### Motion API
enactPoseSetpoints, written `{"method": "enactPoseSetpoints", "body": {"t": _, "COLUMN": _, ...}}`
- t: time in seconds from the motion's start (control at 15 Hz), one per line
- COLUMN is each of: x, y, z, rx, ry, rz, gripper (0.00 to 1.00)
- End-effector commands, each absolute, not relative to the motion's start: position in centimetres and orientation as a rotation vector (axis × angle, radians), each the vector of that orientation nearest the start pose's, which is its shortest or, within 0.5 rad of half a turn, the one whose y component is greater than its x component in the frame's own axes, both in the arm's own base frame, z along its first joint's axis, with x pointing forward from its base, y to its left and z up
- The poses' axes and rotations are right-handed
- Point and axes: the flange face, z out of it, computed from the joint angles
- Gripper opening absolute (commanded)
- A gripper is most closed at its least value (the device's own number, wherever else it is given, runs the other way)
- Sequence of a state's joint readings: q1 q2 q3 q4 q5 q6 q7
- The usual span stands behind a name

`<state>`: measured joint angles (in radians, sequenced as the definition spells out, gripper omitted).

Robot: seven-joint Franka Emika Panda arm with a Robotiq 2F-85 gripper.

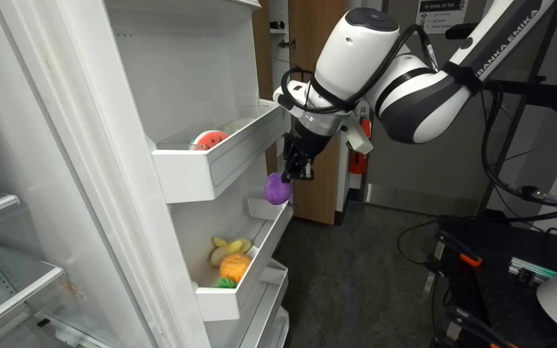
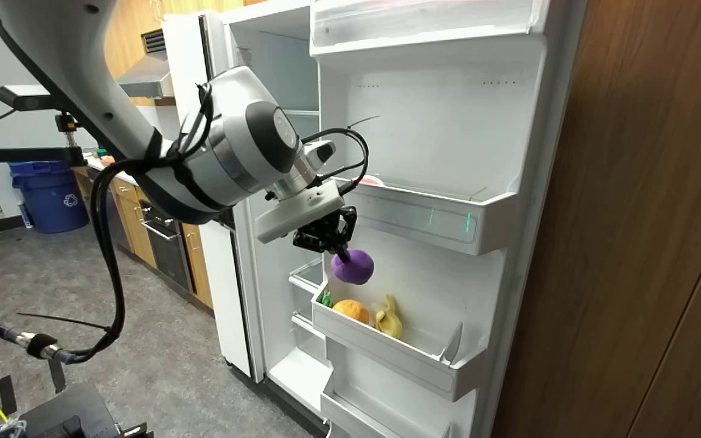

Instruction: Pick the purple ball and put in the side compartment of the fridge door

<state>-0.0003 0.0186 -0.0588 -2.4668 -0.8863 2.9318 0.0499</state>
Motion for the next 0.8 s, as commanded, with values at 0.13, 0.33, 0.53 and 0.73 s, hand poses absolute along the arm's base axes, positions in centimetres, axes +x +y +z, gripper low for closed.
{"method": "enactPoseSetpoints", "body": {"t": 0.13, "x": 49.3, "y": 2.9, "z": 28.8, "rx": -3.265, "ry": -1.222, "rz": -0.744, "gripper": 0.0}}
{"method": "enactPoseSetpoints", "body": {"t": 0.33, "x": 49.0, "y": 3.4, "z": 26.0, "rx": -3.272, "ry": -1.17, "rz": -0.696, "gripper": 0.0}}
{"method": "enactPoseSetpoints", "body": {"t": 0.53, "x": 48.8, "y": 3.4, "z": 24.0, "rx": -3.261, "ry": -1.134, "rz": -0.624, "gripper": 0.0}}
{"method": "enactPoseSetpoints", "body": {"t": 0.73, "x": 48.2, "y": 3.3, "z": 23.9, "rx": -3.27, "ry": -1.154, "rz": -0.598, "gripper": 0.01}}
